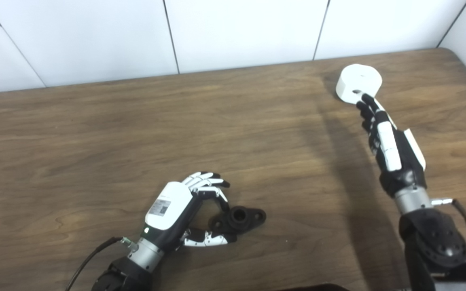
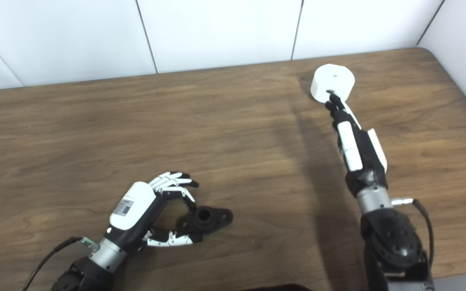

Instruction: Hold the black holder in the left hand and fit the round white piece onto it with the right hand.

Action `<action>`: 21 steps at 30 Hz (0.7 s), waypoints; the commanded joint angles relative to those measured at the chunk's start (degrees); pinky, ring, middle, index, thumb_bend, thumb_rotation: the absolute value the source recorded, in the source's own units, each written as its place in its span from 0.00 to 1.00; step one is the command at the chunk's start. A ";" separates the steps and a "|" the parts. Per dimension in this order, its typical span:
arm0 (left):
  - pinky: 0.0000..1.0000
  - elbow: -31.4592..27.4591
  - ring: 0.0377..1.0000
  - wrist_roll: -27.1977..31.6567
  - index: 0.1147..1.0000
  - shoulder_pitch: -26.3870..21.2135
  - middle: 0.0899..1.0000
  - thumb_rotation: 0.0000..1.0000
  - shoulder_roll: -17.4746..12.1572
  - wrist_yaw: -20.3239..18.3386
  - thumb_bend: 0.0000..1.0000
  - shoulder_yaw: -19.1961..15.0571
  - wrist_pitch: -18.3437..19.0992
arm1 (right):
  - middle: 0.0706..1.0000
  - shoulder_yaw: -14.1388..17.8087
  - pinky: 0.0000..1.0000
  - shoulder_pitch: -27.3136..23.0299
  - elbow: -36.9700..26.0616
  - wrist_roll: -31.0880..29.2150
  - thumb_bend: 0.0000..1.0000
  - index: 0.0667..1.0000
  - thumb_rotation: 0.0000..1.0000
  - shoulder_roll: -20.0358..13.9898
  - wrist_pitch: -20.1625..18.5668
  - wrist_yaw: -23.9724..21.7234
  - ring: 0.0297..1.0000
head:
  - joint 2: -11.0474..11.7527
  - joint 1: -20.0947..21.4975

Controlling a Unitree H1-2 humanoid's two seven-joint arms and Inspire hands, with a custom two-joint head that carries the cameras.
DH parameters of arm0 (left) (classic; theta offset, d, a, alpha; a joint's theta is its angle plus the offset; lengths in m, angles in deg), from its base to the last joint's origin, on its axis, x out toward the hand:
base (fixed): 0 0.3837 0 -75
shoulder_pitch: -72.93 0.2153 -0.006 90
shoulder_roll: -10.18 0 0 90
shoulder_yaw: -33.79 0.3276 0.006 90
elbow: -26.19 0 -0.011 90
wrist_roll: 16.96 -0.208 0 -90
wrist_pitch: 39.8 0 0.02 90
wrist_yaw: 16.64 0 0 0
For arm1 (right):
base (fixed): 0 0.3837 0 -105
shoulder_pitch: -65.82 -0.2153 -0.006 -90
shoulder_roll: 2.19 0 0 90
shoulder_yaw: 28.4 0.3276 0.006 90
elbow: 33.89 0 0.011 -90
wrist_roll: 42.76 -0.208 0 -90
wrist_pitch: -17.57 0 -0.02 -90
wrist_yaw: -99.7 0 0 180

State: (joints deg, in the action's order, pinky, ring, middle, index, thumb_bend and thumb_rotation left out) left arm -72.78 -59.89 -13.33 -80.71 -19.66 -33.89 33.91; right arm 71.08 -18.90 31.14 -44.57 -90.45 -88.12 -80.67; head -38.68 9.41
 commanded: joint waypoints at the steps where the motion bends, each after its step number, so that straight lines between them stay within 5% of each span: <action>1: 0.88 2.69 0.86 -1.38 0.42 0.65 0.75 0.05 -0.13 0.32 0.52 0.49 -0.21 | 0.93 1.10 1.00 -2.77 -2.51 1.38 0.54 0.92 0.87 -2.09 0.23 -0.08 0.97 | 0.06 0.04; 6: 0.87 3.26 0.86 -2.59 0.42 1.12 0.75 0.05 -0.05 1.00 0.52 0.89 -0.53 | 0.93 1.18 0.98 -5.72 -3.08 5.45 0.57 0.92 0.64 -6.26 -1.15 -0.29 0.96 | 2.62 0.88; 11: 0.86 3.48 0.85 -2.85 0.42 1.77 0.75 0.05 0.40 2.20 0.52 1.42 -1.48 | 0.91 1.50 0.97 -9.32 -2.01 10.75 0.70 0.90 0.38 -9.87 -0.53 -0.03 0.96 | 4.02 1.47; 21: 0.85 4.76 0.84 -4.28 0.42 2.08 0.74 0.05 0.45 4.49 0.52 1.99 -2.21 | 0.91 -0.66 0.94 -19.04 3.98 22.35 0.82 0.88 0.26 -18.10 -3.30 -2.23 0.93 | 5.67 5.07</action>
State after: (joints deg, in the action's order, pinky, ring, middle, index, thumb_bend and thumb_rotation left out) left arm -72.19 -63.88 -13.01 -80.71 -15.70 -32.69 31.94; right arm 70.34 -34.88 35.54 -24.91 -105.70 -91.17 -82.53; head -32.96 14.50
